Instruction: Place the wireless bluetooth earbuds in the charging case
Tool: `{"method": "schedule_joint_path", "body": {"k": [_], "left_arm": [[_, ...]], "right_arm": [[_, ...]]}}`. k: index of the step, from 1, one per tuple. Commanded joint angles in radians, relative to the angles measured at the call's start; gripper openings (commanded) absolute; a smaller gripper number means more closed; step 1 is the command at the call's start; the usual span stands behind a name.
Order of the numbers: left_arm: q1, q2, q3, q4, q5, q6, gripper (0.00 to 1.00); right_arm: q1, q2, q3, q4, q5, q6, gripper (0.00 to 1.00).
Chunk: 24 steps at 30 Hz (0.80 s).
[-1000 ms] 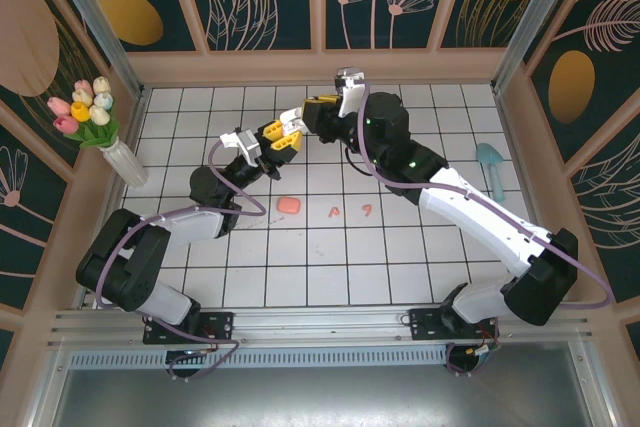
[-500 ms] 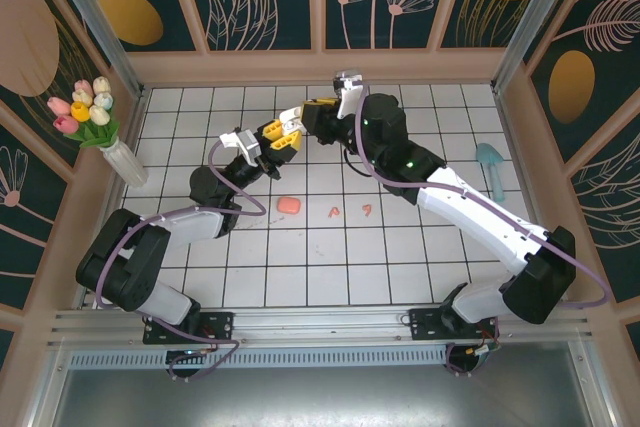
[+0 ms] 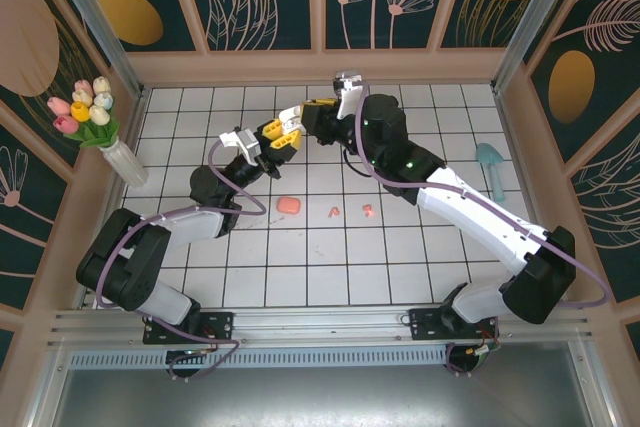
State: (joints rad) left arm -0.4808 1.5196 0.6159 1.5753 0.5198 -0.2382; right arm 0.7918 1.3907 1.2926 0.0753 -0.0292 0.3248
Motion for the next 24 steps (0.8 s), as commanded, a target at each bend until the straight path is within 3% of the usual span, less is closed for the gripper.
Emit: {"method": "schedule_joint_path", "body": {"k": [1, 12, 24], "left_arm": [[-0.007, 0.005, 0.03, 0.063, 0.008, -0.016, 0.0], [-0.007, 0.005, 0.035, 0.063, 0.009, -0.021, 0.0], [-0.008, 0.007, 0.037, 0.063, 0.009, -0.026, 0.0]], "right_arm": [[0.004, -0.01, -0.024, 0.027, -0.028, 0.013, 0.29], [0.015, -0.012, -0.028, 0.005, -0.004, -0.012, 0.28], [0.086, 0.036, -0.003, -0.052, 0.149, -0.123, 0.28]]}}
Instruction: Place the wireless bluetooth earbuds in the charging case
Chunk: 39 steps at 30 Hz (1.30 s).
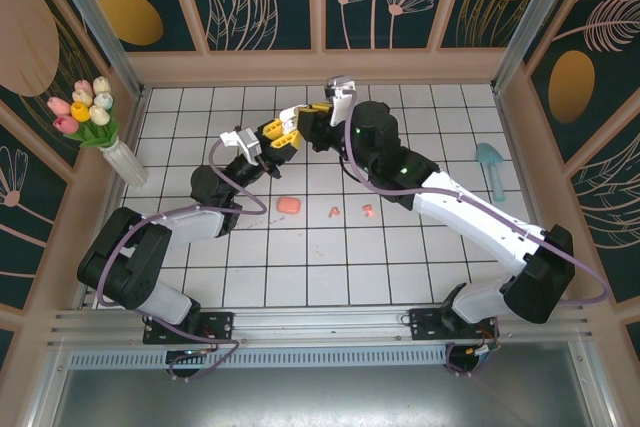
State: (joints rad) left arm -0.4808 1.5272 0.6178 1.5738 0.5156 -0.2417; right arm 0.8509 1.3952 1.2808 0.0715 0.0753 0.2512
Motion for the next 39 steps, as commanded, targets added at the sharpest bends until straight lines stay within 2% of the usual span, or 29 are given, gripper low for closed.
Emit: {"method": "schedule_joint_path", "body": {"k": [1, 18, 39], "left_arm": [[-0.007, 0.0, 0.035, 0.064, 0.014, -0.021, 0.0], [-0.007, 0.002, 0.035, 0.069, 0.011, -0.027, 0.0], [-0.007, 0.008, 0.034, 0.071, 0.011, -0.03, 0.0]], "right_arm": [[0.03, 0.033, 0.008, -0.051, 0.052, -0.054, 0.28], [0.075, 0.05, 0.023, -0.078, 0.156, -0.112, 0.28], [0.073, 0.044, 0.067, -0.095, 0.175, -0.082, 0.38]]}}
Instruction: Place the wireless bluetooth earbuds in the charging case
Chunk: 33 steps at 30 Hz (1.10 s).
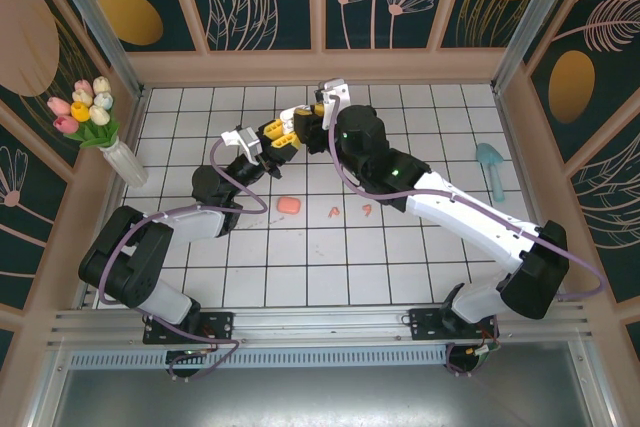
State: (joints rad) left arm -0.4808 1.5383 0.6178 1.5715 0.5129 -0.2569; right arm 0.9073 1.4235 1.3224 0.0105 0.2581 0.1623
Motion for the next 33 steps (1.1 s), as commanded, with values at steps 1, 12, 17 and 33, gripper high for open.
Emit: {"method": "schedule_joint_path", "body": {"k": [1, 12, 17, 33], "left_arm": [[-0.007, -0.004, 0.035, 0.074, 0.014, -0.016, 0.0], [-0.007, 0.002, 0.037, 0.076, 0.016, -0.018, 0.0], [-0.007, 0.004, 0.037, 0.076, 0.018, -0.019, 0.0], [-0.007, 0.0, 0.033, 0.077, 0.019, -0.021, 0.0]], "right_arm": [[0.015, 0.014, 0.027, -0.034, -0.008, 0.009, 0.39], [0.001, 0.012, 0.034, -0.028, -0.026, 0.029, 0.44], [-0.007, 0.009, 0.034, -0.028, -0.027, 0.04, 0.45], [-0.03, -0.013, 0.027, -0.007, -0.058, 0.089, 0.49]]}}
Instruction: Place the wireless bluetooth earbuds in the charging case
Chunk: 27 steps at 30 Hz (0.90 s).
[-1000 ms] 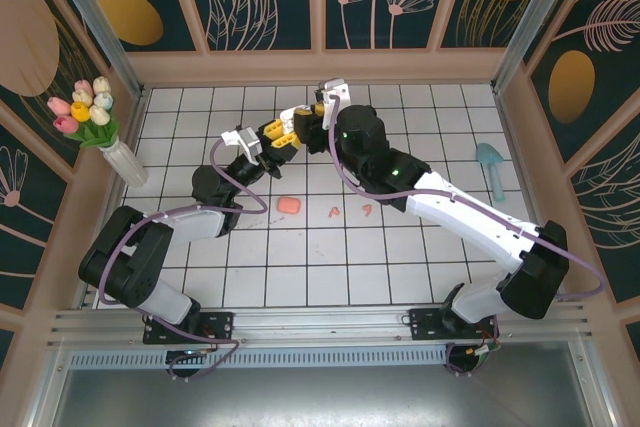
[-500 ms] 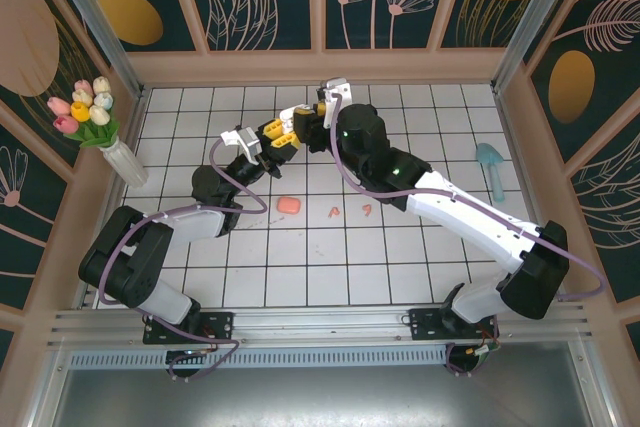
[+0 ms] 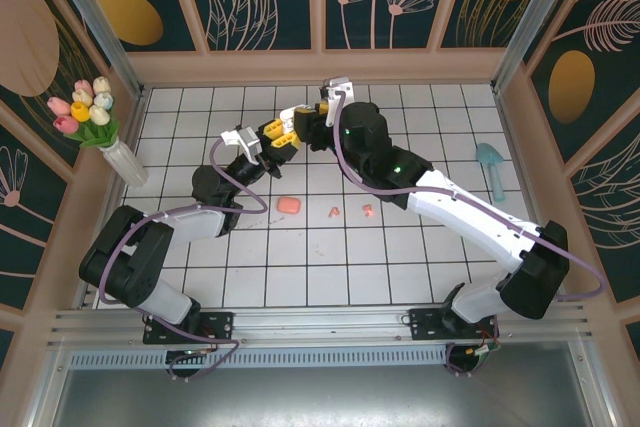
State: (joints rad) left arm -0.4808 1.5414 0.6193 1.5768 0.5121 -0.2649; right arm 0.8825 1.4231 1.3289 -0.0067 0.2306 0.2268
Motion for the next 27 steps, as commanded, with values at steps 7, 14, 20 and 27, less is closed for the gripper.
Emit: {"method": "schedule_joint_path", "body": {"k": [7, 14, 20, 27], "left_arm": [[-0.007, -0.007, 0.03, 0.066, 0.017, -0.008, 0.0], [-0.007, -0.008, 0.033, 0.065, 0.017, -0.007, 0.0], [-0.007, -0.007, 0.033, 0.067, 0.017, -0.005, 0.0], [-0.007, 0.001, 0.037, 0.071, 0.018, -0.01, 0.0]], "right_arm": [[-0.011, -0.014, 0.018, 0.011, -0.041, 0.035, 0.49], [-0.021, -0.021, 0.0, 0.007, -0.04, 0.041, 0.43], [-0.037, -0.034, -0.027, 0.007, -0.044, 0.059, 0.41], [-0.041, -0.036, -0.028, 0.025, -0.07, 0.083, 0.45]]}}
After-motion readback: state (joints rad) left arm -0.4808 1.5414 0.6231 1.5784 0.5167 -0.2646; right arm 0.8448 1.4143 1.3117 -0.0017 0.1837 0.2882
